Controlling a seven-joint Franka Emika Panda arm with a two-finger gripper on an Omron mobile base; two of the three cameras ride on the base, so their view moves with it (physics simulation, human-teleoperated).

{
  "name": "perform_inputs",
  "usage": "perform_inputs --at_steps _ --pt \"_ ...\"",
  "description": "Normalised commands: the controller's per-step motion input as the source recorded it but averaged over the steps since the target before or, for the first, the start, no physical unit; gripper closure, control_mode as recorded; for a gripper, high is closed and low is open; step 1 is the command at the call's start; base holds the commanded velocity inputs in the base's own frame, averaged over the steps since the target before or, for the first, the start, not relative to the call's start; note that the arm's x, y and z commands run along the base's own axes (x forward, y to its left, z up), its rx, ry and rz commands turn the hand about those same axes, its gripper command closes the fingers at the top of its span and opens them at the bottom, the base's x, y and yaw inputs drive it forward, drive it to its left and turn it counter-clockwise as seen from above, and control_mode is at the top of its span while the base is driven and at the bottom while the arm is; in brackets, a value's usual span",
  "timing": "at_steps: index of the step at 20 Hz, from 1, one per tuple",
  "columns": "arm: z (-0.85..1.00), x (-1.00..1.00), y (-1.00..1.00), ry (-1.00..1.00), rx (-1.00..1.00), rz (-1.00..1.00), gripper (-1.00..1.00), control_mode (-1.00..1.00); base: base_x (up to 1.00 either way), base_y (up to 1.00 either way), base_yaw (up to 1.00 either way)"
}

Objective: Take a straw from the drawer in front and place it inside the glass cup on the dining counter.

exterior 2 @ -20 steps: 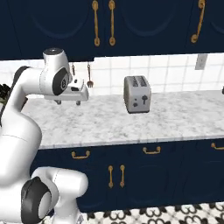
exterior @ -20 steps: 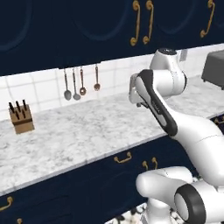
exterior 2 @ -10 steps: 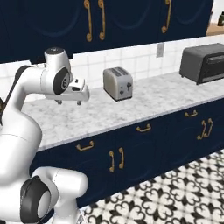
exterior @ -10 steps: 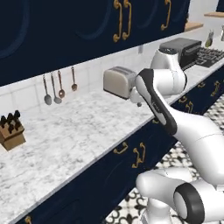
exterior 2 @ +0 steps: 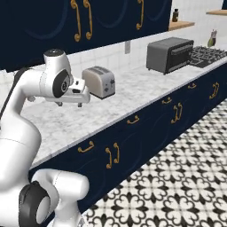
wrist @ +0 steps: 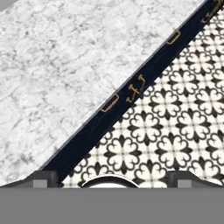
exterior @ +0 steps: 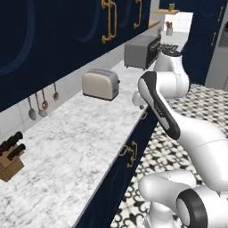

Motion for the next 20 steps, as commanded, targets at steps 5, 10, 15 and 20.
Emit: perform_inputs --at_steps 5,10,15,20 --pt "0.00 0.00 0.00 0.00 0.00 0.00 -1.00 1.00 0.01 0.84 -0.30" --pt "0.00 0.00 0.00 0.00 0.00 0.00 -1.00 1.00 0.00 0.43 -0.10" --pt "0.00 0.00 0.00 0.00 0.00 0.00 -1.00 1.00 0.06 0.26 -0.03" --pt "-0.46 0.10 -0.02 0.01 0.05 0.00 -1.00 -1.00 0.03 0.08 -0.01"
